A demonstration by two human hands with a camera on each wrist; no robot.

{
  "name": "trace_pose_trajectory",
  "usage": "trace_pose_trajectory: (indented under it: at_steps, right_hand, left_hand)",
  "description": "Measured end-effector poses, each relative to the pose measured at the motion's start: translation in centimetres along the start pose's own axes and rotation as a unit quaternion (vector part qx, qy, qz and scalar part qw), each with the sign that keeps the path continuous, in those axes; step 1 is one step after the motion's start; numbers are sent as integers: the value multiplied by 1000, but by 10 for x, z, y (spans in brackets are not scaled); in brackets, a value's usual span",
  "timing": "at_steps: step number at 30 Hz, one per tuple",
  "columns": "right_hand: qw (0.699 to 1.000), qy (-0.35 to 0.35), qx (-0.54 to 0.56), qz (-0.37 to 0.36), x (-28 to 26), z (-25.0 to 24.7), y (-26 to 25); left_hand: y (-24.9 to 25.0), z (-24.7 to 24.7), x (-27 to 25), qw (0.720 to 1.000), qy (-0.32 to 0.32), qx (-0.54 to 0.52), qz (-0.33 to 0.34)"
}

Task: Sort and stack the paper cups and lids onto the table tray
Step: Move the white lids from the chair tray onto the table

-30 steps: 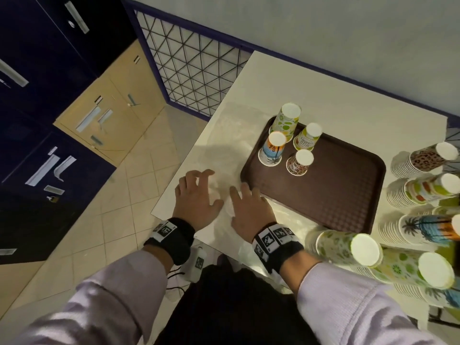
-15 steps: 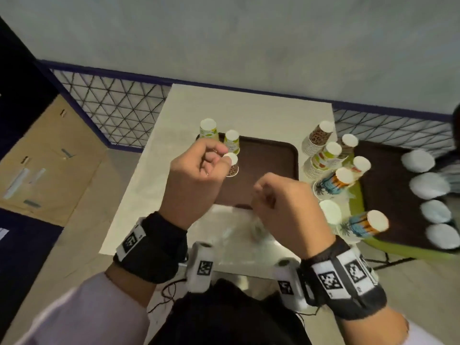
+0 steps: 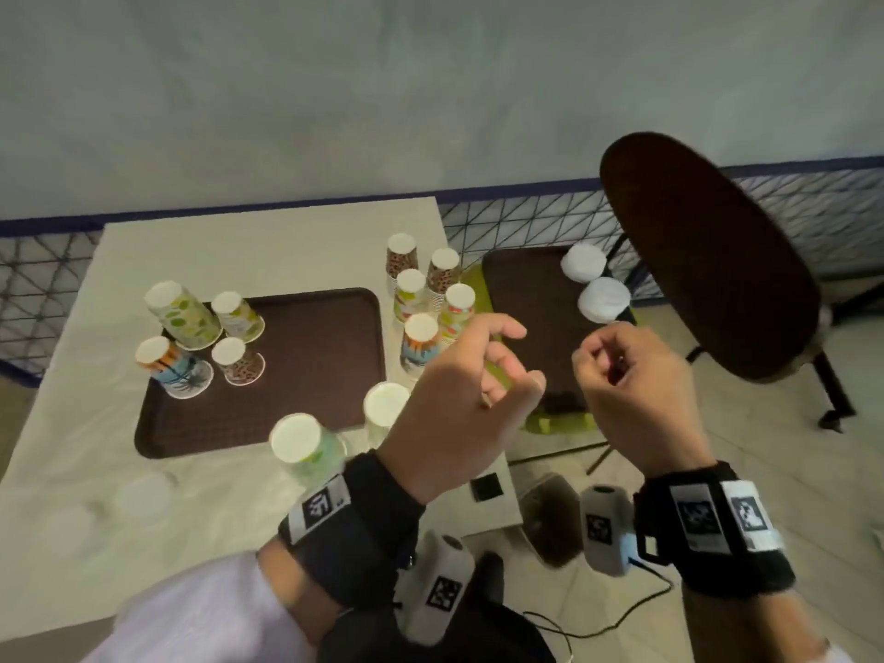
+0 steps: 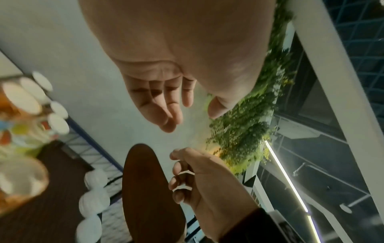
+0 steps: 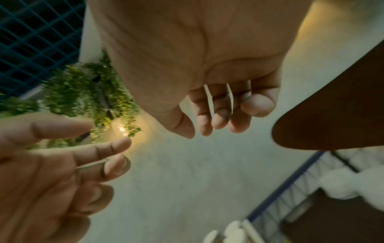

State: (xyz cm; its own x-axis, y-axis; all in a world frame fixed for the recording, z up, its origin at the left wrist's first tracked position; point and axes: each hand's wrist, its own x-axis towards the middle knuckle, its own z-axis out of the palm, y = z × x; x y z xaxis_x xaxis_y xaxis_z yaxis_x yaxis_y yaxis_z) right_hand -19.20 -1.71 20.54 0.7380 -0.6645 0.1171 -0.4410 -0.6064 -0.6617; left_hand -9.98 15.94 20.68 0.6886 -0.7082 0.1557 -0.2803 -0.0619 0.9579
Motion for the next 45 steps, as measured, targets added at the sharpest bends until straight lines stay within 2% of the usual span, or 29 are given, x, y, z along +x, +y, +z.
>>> trace_pose_trajectory:
  at_steps: [2,4,9,15,19,25,33,40,45]
  right_hand:
    - [999,20,-24,14,18,-10,54]
    - [997,46,-57,-7,35,-17,105]
    - [990,-35,-80,113,80,-23,197]
    - [969,-120,-95,193,119,5,270]
    - [957,-139,-136,216,135,32,302]
    - [954,-154,-139,218,152,59,332]
    - [951,-173,-134,219,154,77,333]
    - [944,-166,-76,274,149,85,321]
    - [936,-176,20,304,150,83,315]
  left_hand:
    - [-8,46,25,999,-32,19,-23]
    - [-20,91,48,997,-46,33,-50]
    - [-76,184,102,986,-54,43,-151]
    - [-139,245,143,957,-80,67,-269]
    - [-167,267,160,939,-70,62,-330]
    - [-199,280,183,917,-117,91,-370]
    - [-209,281,205,893,-157,165,-388]
    - [-212,283,202,893,-152,164,-390]
    - [-208,284,196,896,-152,143,-393]
